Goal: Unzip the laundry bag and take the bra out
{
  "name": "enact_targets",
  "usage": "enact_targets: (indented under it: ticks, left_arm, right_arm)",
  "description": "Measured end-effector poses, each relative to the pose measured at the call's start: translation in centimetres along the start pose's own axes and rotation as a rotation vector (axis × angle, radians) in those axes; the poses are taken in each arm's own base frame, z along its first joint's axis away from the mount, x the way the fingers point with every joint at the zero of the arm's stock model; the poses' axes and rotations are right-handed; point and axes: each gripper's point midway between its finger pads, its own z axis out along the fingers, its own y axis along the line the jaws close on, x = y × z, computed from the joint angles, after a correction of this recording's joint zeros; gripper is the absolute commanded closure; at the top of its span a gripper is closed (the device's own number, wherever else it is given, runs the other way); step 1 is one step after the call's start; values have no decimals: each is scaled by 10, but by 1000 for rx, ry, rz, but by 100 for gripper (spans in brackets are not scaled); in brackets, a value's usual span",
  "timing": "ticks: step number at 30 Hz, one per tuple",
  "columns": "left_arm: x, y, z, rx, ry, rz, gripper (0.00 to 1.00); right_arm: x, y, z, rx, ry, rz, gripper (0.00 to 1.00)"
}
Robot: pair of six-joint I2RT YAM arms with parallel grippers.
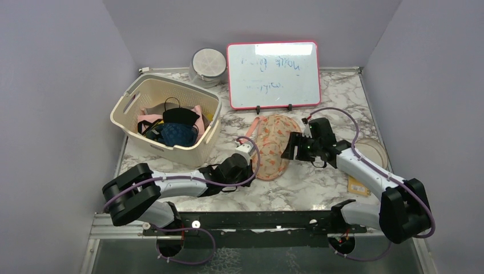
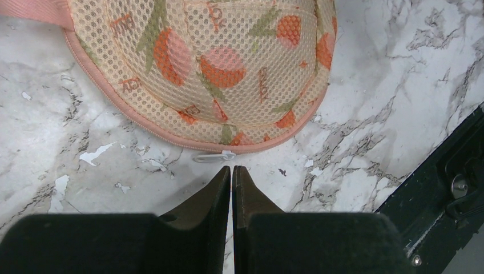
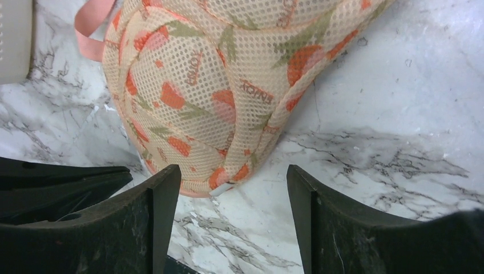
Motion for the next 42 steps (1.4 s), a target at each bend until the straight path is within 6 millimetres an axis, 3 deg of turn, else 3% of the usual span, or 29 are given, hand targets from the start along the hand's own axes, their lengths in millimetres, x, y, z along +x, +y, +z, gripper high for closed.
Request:
enact_targets:
  ticks: [3, 7, 11, 14, 21, 25, 29, 38, 42]
  left_arm:
    - [2, 0, 1, 3, 9, 5, 76]
    - [2, 1, 1, 6, 10, 43, 41]
    - [3, 4, 5, 1, 39, 156, 25]
    - [1, 1, 13, 13, 60, 245, 18]
    - [6, -2, 23, 83, 80, 350, 22]
    - [2, -8, 31, 121, 61, 351, 45]
    - [5, -18, 35, 173, 61, 324, 56]
    - [13, -33, 33, 257, 85, 266, 57]
    - [15, -35, 31, 269, 89, 252, 54]
  right_arm:
    - [7, 0, -1, 1, 29, 3, 36]
    - [21, 21, 1, -92, 90, -3, 37]
    - [45, 40, 8, -194, 180, 6, 37]
    - [59, 43, 15, -223, 242, 39, 38]
    - [70, 36, 19, -173, 255, 174, 40]
    - [72, 25, 17, -100, 222, 244, 41]
    - [70, 20, 17, -52, 191, 294, 42]
    - [68, 7, 30, 103, 187, 508, 49]
    - [59, 10, 43, 160, 226, 584, 60]
